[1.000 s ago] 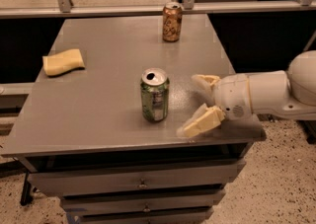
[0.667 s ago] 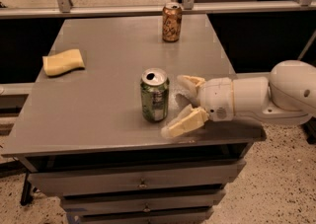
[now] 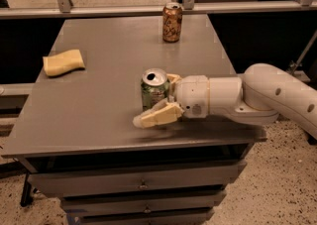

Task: Move green can near sponge

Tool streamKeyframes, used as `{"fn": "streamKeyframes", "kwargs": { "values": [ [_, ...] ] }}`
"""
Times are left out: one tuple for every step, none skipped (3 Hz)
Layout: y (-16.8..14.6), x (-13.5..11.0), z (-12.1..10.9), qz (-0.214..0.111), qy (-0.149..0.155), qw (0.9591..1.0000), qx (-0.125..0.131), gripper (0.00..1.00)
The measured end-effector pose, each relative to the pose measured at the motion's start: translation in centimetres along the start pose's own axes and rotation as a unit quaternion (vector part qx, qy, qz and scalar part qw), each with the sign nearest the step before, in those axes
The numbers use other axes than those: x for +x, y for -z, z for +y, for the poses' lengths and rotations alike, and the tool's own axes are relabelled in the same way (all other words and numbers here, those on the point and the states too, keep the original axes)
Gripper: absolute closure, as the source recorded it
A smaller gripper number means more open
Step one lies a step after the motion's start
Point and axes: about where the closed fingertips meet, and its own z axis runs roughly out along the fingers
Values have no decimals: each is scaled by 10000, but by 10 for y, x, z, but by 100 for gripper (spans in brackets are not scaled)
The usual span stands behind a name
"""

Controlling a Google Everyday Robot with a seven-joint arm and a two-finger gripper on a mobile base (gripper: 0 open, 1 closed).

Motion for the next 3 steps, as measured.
{"fn": "streamKeyframes", "kwargs": {
  "values": [
    [-8,-6,1,-116,54,9999,-35,42],
    [-4,-8,-2,-137,101,9999,-6,64],
    [2,-21,-11,-168,239,9995,67,88]
  ]
}}
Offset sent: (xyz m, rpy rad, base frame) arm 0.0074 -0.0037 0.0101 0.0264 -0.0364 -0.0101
